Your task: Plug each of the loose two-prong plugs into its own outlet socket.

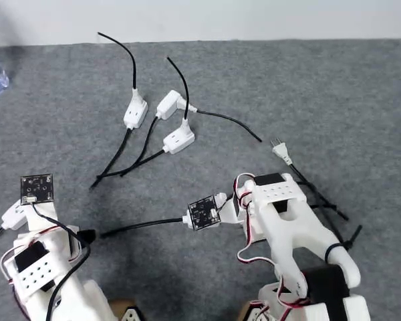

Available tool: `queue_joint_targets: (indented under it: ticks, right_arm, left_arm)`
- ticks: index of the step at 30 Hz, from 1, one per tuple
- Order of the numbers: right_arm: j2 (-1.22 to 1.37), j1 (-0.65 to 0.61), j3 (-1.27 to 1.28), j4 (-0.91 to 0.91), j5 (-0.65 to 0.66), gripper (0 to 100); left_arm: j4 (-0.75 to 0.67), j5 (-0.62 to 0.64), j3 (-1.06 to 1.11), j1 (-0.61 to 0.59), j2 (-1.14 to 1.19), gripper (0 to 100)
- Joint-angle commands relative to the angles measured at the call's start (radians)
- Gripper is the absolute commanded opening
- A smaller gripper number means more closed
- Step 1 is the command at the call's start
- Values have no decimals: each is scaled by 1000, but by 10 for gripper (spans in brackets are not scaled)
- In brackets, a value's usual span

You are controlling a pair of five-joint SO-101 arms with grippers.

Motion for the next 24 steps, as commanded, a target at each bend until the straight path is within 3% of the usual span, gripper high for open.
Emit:
queue_joint_targets:
  ticks: [1,3,6,16,21,24]
  right_arm:
    - [16,10,5,7,9,9]
    - [16,10,3,7,0,10]
    - [-10,-8,-9,8,-129,10]
    - [-423,-68,-196,404,-443,10]
    - [-529,-93,-222,501,-551,10]
    - [-544,-90,-222,501,-638,10]
  left_arm:
    - [-9,-8,-2,9,-11,364]
    - [-8,-8,-2,9,-11,364]
    - [-8,-8,-2,28,-11,364]
    - [-2,15,-134,399,-12,355]
    - [-6,204,-257,548,-12,209]
    - [-3,356,-303,647,-12,210]
